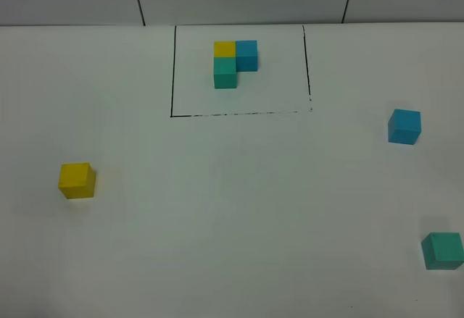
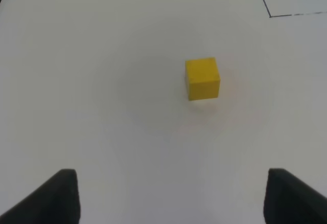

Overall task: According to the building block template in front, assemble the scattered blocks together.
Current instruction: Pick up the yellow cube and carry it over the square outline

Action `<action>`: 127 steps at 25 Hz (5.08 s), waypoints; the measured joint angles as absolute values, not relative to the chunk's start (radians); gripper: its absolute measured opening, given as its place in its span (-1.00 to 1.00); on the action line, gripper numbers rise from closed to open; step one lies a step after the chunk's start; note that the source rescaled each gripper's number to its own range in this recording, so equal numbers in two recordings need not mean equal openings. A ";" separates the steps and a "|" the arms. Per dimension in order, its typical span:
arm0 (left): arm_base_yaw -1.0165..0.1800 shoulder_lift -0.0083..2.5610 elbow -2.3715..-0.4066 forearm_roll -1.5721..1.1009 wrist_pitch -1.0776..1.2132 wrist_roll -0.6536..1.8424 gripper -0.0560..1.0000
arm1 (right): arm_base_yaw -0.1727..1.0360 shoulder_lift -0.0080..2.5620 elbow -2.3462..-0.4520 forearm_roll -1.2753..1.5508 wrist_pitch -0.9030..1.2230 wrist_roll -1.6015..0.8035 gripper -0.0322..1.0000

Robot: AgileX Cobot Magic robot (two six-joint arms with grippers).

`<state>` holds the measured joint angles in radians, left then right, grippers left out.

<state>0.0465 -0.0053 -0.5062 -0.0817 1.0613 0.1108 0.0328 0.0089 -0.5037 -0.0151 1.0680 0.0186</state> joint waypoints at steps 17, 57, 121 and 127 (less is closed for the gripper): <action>0.047 -0.005 -0.506 -0.082 1.061 0.111 0.45 | 0.033 0.009 -0.504 -0.015 1.068 0.019 0.37; 0.047 1.131 -0.826 0.000 0.969 0.000 1.00 | 0.033 0.009 -0.504 -0.015 1.068 0.019 0.37; -0.085 1.821 -0.993 -0.106 0.634 -0.099 1.00 | 0.033 0.009 -0.504 -0.015 1.068 0.019 0.37; -0.088 1.826 -1.016 -0.106 0.638 -0.099 1.00 | 0.033 0.009 -0.504 -0.015 1.068 0.019 0.37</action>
